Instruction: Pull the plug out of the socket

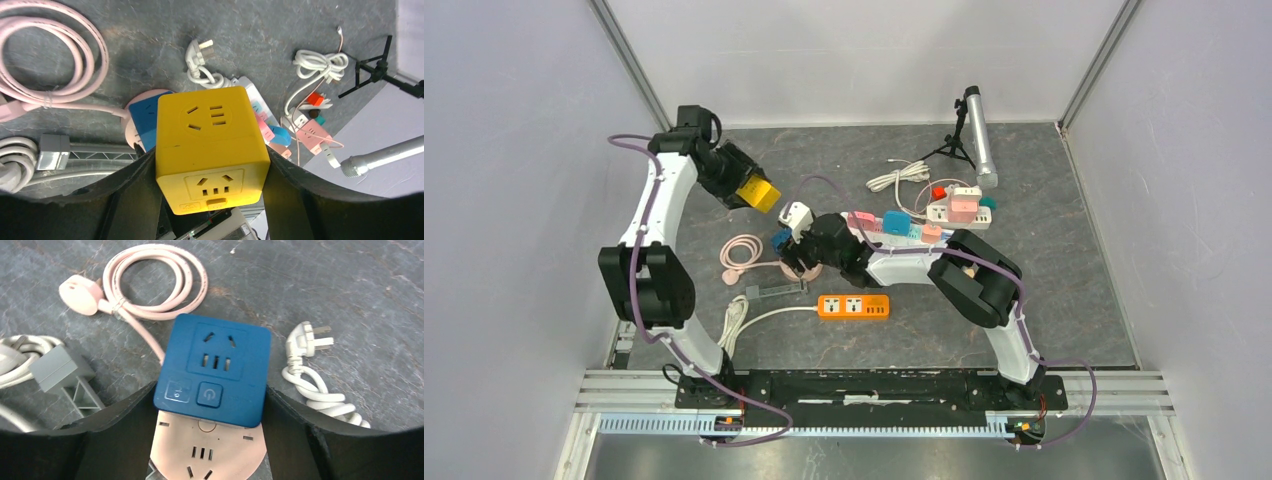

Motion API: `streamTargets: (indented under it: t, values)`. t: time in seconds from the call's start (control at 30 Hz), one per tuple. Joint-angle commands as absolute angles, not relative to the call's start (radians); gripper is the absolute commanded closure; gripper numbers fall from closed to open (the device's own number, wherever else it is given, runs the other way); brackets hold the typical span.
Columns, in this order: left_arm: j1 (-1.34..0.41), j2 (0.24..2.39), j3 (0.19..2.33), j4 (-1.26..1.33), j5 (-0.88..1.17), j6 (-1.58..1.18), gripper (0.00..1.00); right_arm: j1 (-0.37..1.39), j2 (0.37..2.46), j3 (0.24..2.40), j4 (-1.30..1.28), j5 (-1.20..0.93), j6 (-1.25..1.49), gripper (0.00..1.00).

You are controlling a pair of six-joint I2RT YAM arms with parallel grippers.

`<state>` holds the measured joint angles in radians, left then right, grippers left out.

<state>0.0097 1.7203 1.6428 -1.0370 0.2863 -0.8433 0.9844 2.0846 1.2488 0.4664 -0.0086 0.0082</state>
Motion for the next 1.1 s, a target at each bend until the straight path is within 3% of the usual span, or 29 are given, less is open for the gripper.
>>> streamTargets:
  t: [0.0, 0.03, 0.07, 0.27, 0.47, 0.73, 0.8, 0.93, 1.07]
  values:
    - [0.063, 1.644, 1.640, -0.974, 0.264, -0.790, 0.98, 0.997, 2.044, 1.336, 0.311, -0.082, 0.009, 0.18]
    - [0.071, 1.638, 1.627, -0.961, 0.259, -0.787, 0.98, 0.994, 2.037, 1.346, 0.305, -0.097, 0.009, 0.07]
    - [0.080, 1.633, 1.613, -0.950, 0.258, -0.783, 0.98, 0.993, 2.026, 1.352, 0.302, -0.105, 0.009, 0.02]
    - [0.114, 1.667, 1.590, -0.882, 0.271, -0.752, 0.95, 0.983, 1.941, 1.348, 0.269, -0.123, 0.009, 0.02]
    - [0.120, 1.805, 1.637, -0.805, 0.369, -0.735, 0.78, 0.943, 1.801, 1.273, 0.225, -0.105, -0.018, 0.02]
    - [0.120, 2.020, 1.673, -0.619, 0.535, -0.785, 0.64, 0.840, 1.656, 1.206, 0.117, -0.054, 0.031, 0.04]
    - [0.120, 2.043, 1.651, -0.545, 0.493, -0.784, 0.55, 0.819, 1.615, 1.166, 0.113, -0.070, 0.076, 0.07]
    - [0.121, 2.114, 1.654, -0.474, 0.506, -0.756, 0.48, 0.813, 1.527, 1.045, 0.176, -0.049, 0.103, 0.09]
    - [0.121, 2.155, 1.672, -0.506, 0.468, -0.743, 0.28, 0.806, 1.492, 1.004, 0.191, -0.011, 0.132, 0.08]
